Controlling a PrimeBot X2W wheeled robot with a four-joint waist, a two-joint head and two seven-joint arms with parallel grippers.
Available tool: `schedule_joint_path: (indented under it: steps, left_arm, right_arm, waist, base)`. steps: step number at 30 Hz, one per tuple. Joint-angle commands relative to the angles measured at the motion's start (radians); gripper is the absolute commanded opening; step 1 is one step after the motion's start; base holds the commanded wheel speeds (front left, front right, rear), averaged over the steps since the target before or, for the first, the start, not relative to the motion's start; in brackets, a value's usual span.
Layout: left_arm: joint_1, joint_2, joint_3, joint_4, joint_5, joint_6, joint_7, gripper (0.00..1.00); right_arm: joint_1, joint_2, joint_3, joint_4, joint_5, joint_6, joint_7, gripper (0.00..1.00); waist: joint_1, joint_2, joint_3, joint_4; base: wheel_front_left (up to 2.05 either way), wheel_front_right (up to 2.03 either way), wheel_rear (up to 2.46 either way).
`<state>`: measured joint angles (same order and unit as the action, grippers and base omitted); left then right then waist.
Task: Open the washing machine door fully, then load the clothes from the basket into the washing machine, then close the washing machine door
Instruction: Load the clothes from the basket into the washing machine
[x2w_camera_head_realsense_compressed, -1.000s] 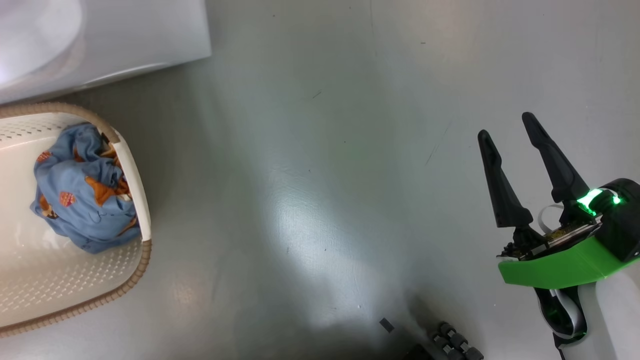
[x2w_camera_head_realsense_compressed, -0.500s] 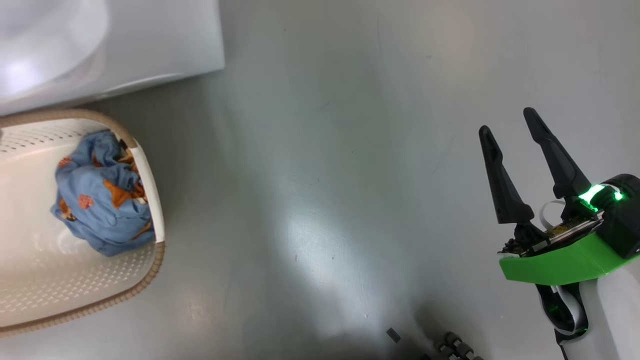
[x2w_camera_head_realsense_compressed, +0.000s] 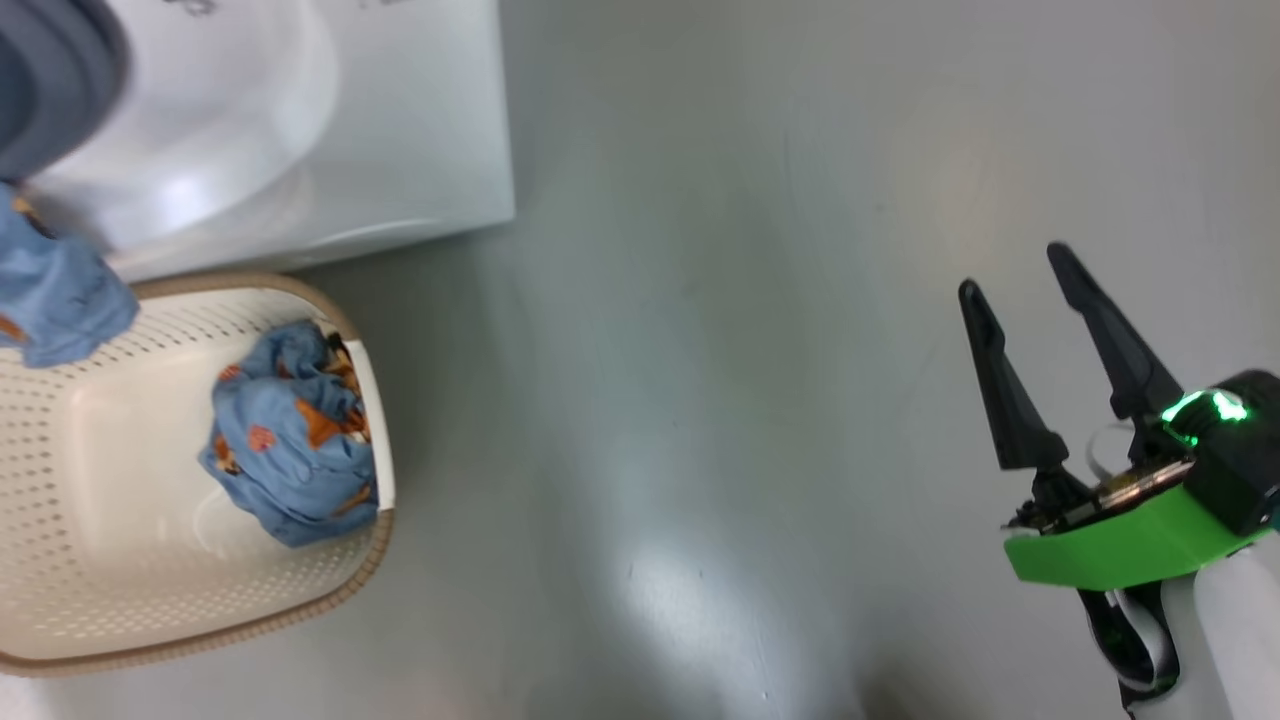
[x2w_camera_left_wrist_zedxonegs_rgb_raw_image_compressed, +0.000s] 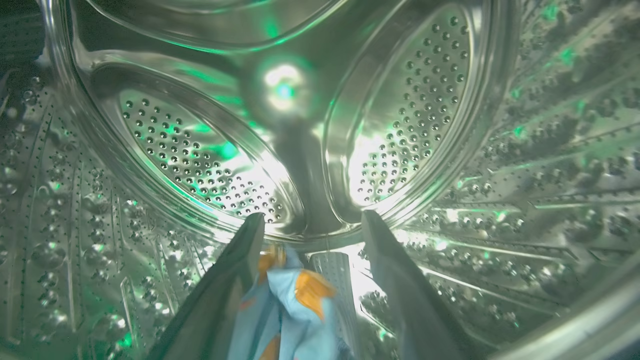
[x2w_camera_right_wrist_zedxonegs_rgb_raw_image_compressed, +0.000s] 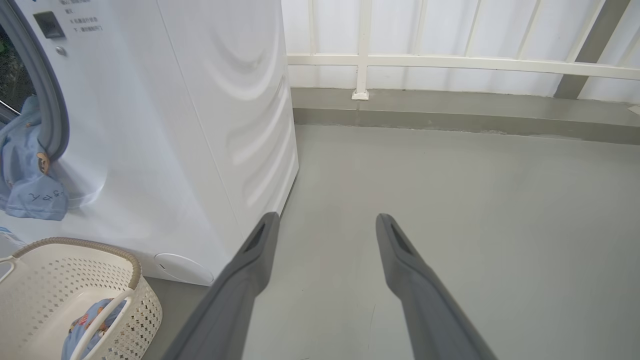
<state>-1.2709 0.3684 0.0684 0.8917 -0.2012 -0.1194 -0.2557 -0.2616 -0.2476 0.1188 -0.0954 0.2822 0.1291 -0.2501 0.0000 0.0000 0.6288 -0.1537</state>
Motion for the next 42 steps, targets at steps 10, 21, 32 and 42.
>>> schedule_joint_path:
  steps: [10, 21, 32, 42]
  left_arm:
    - [0.326, 0.004, 0.024, -0.229, -0.06, -0.01, -0.006, 1.0]
    - [0.69, -0.046, 0.06, -0.49, -0.101, -0.006, -0.006, 1.0]
    - [1.009, -0.157, 0.085, -0.686, -0.095, 0.024, -0.006, 1.0]
    - [1.202, -0.267, 0.102, -0.774, -0.106, 0.024, -0.006, 1.0]
  right_arm:
    - [0.096, -0.006, 0.021, 0.003, -0.025, 0.002, -0.012, 1.0]
    - [0.154, 0.009, 0.026, 0.031, -0.04, 0.002, -0.011, 1.0]
    - [0.193, 0.026, 0.029, 0.04, -0.058, 0.002, 0.007, 1.0]
    - [0.236, 0.05, 0.037, 0.036, -0.077, 0.002, 0.032, 1.0]
  waist:
    - [0.0, 0.0, -0.176, 0.08]
    - [0.0, 0.0, -0.305, 0.094]
    - [0.0, 0.0, -0.405, 0.097]
    - [0.0, 0.0, -0.498, 0.1]
  base:
    - [0.0, 0.0, 0.0]
    - [0.0, 0.0, 0.0]
    - [0.0, 0.0, 0.0]
    - [0.0, 0.0, 0.0]
